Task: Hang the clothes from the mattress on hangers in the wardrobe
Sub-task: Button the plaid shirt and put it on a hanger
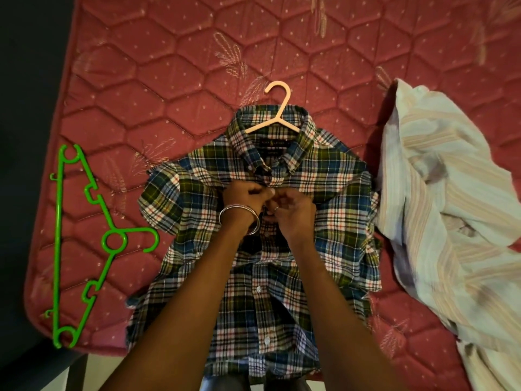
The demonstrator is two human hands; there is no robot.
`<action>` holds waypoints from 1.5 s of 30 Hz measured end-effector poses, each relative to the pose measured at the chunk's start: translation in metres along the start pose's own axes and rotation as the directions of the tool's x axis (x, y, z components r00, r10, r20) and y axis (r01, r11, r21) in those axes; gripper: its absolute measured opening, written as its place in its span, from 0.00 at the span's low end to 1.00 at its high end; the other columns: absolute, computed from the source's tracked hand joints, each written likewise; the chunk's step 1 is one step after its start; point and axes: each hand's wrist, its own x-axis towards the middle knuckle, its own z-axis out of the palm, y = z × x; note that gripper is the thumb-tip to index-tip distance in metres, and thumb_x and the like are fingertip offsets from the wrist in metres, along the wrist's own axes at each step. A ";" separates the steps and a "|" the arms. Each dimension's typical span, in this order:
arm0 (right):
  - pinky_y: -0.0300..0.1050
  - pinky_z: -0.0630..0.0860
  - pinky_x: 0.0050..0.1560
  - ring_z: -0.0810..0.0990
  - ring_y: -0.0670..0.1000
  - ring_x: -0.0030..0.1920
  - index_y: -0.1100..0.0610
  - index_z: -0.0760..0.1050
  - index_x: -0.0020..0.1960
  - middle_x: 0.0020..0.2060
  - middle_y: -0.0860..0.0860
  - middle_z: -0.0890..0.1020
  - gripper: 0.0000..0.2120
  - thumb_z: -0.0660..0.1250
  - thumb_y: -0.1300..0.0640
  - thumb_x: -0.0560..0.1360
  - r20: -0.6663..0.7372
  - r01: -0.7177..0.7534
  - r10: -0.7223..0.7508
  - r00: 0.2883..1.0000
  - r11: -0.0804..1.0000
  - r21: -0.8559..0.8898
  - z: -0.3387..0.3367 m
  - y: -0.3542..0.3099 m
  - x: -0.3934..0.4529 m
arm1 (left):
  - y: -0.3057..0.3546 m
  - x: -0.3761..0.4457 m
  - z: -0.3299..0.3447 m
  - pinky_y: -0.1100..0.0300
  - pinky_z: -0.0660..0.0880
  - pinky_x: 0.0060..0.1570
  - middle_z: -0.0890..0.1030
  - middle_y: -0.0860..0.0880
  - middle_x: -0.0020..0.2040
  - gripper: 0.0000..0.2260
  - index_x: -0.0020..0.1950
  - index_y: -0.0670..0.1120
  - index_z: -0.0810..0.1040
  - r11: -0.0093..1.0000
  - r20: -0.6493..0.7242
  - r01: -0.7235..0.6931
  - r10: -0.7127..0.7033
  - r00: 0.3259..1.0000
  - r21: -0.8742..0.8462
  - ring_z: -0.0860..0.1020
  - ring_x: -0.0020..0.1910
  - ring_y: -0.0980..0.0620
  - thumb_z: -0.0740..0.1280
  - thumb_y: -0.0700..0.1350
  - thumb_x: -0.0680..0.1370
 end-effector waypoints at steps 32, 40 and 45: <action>0.49 0.82 0.34 0.80 0.54 0.36 0.66 0.77 0.49 0.42 0.60 0.80 0.06 0.63 0.64 0.79 0.131 -0.185 0.175 0.976 0.981 0.064 -0.009 -0.011 0.017 | 0.003 0.004 0.020 0.58 0.71 0.43 0.79 0.39 0.55 0.13 0.56 0.40 0.72 0.997 -0.160 0.078 -0.077 0.984 -0.004 0.79 0.51 0.42 0.70 0.41 0.75; 0.56 0.81 0.43 0.81 0.53 0.42 0.62 0.77 0.46 0.37 0.50 0.78 0.01 0.68 0.65 0.76 0.090 0.066 -0.031 0.995 0.906 -0.418 -0.019 -0.008 0.028 | 0.003 0.005 -0.007 0.61 0.74 0.31 0.81 0.43 0.42 0.10 0.57 0.42 0.71 0.982 -0.209 -0.183 0.169 0.963 -0.047 0.78 0.34 0.47 0.63 0.35 0.77; 0.39 0.67 0.43 0.70 0.45 0.42 0.61 0.75 0.51 0.44 0.55 0.77 0.07 0.69 0.61 0.74 -0.196 0.414 -0.547 0.814 0.782 -0.465 -0.022 -0.041 0.017 | 0.022 0.022 -0.032 0.54 0.71 0.47 0.79 0.45 0.54 0.14 0.56 0.47 0.80 0.444 -0.023 -0.601 0.816 0.578 0.665 0.74 0.52 0.41 0.71 0.39 0.72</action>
